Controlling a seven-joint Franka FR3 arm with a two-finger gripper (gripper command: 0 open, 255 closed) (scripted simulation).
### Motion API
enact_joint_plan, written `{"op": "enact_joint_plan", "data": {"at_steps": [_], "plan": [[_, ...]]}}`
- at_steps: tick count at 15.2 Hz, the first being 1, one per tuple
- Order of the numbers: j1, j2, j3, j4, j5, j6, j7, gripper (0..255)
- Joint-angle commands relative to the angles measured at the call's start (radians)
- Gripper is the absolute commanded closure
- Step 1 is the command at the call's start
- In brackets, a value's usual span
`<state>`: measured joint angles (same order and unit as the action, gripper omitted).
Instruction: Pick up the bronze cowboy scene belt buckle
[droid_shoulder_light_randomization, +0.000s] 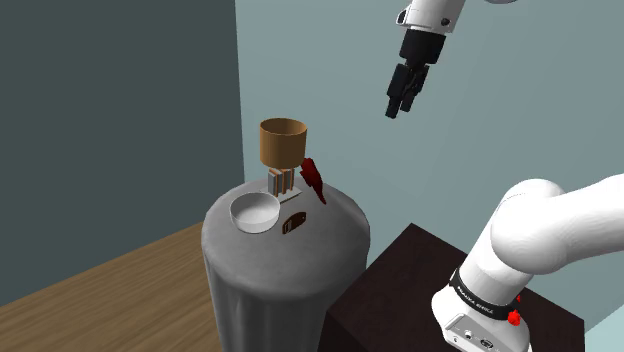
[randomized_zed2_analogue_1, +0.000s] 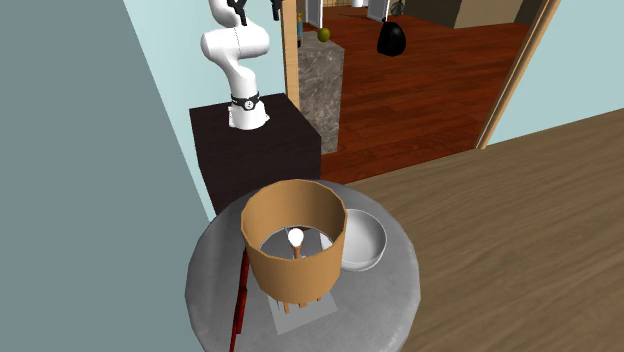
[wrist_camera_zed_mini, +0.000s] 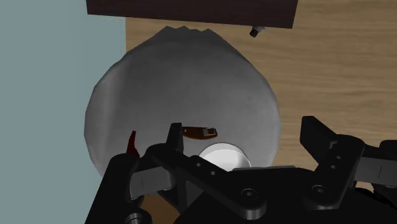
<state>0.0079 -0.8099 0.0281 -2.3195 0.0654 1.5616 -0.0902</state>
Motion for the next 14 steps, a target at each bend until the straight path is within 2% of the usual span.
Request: {"op": "enact_joint_plan", "data": {"at_steps": [1,8,14], "plan": [[0.0,0.0,0.0,0.0,0.0,0.0,0.0,0],[-0.014,0.126,0.07,-0.116,0.025,0.235,0.104,0],[-0.03,0.293,0.127,-0.161,0.032,0.439,0.197,0]]}}
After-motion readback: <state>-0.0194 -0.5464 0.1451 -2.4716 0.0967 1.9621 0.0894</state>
